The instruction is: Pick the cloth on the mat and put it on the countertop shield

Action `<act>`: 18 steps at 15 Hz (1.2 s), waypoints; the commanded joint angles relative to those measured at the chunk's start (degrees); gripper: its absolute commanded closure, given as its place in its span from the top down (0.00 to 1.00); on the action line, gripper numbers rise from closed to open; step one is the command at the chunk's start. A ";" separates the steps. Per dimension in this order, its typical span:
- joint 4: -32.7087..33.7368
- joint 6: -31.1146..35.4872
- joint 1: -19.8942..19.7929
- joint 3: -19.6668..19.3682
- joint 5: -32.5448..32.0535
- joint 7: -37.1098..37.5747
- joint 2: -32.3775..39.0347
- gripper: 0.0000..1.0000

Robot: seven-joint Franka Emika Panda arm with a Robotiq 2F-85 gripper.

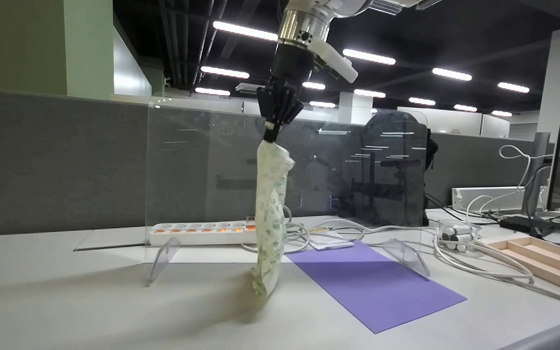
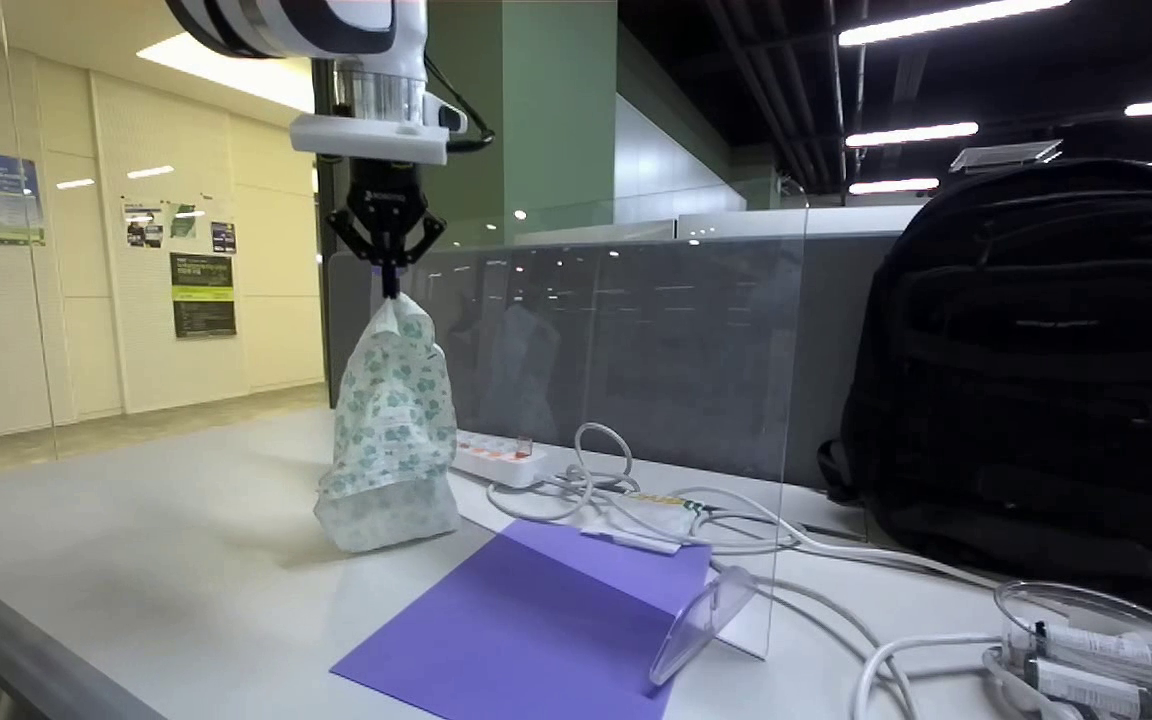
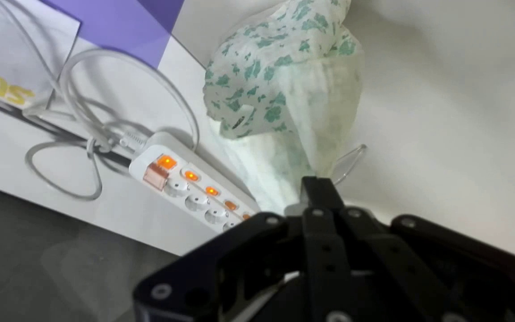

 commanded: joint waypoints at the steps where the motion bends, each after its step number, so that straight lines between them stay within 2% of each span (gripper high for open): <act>1: 3.80 3.44 2.04 -0.63 -2.47 0.82 1.27 0.00; 4: 5.89 5.62 3.20 -0.41 -2.87 0.30 1.73 0.00; 9: 8.88 13.49 4.66 0.13 -4.55 0.41 2.46 0.00; 18: 14.87 21.92 4.96 1.25 -17.34 7.15 2.49 0.00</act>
